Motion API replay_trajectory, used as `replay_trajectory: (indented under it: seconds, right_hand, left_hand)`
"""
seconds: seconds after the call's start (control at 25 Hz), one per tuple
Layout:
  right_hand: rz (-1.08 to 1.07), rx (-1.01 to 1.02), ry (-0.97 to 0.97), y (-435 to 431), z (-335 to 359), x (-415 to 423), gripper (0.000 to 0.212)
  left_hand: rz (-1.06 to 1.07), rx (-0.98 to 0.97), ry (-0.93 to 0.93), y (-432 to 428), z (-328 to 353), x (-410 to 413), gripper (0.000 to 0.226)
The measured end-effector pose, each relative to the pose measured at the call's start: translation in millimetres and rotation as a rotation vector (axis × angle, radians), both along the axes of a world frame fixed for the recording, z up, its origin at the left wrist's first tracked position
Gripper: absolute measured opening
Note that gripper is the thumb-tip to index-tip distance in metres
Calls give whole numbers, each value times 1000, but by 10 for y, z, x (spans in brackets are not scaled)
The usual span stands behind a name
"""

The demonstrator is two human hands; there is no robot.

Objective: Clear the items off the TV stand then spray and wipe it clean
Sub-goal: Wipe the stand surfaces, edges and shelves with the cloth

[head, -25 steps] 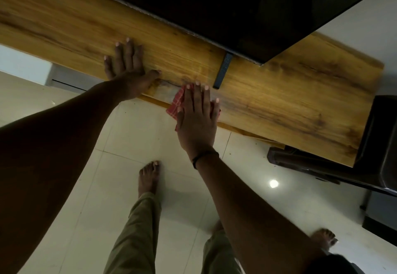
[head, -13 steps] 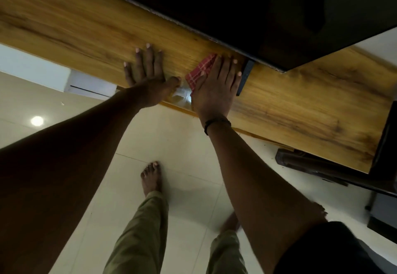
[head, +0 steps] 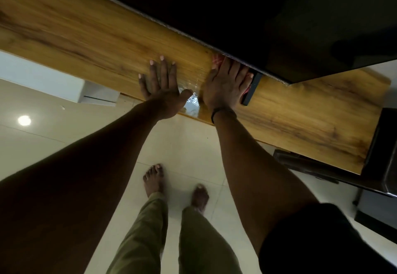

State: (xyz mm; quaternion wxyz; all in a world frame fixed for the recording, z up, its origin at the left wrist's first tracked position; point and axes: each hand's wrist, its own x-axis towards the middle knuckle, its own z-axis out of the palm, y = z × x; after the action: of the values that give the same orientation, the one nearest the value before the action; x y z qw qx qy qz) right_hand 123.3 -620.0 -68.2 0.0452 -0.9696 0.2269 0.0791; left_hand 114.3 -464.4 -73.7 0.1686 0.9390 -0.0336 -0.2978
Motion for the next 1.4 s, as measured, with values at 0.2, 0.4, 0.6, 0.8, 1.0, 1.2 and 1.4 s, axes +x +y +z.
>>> replay_trajectory:
  seconds: [0.2,0.4,0.6,0.8,1.0,1.2,1.4]
  right_hand:
    - [66,-27,-21,-71,-79,115,55]
    - [403,99,15,192,53,-610,64]
    - [343,45,-18,-252,52,-391,58]
    - [66,-7,-89,21,-108,189,53]
    - [323,66,-110,577,-65,143,57]
    - [545,151,-36,549,-23,-720,60]
    - [307,68,-12,-133,-1,-571,59]
  left_hand:
    - [-13,14,19,-34,3,-28,98]
    - [37,-173,-28,187,358,-32,77]
    - [177,-5,-225,987,433,465,90]
    - [107,200,158,1302,-170,-328,65]
    - [114,142,472,751,-555,-1415,49]
    - [159,129,573,682,-495,-1413,51]
    - [138,96,588,740,-536,-1393,62]
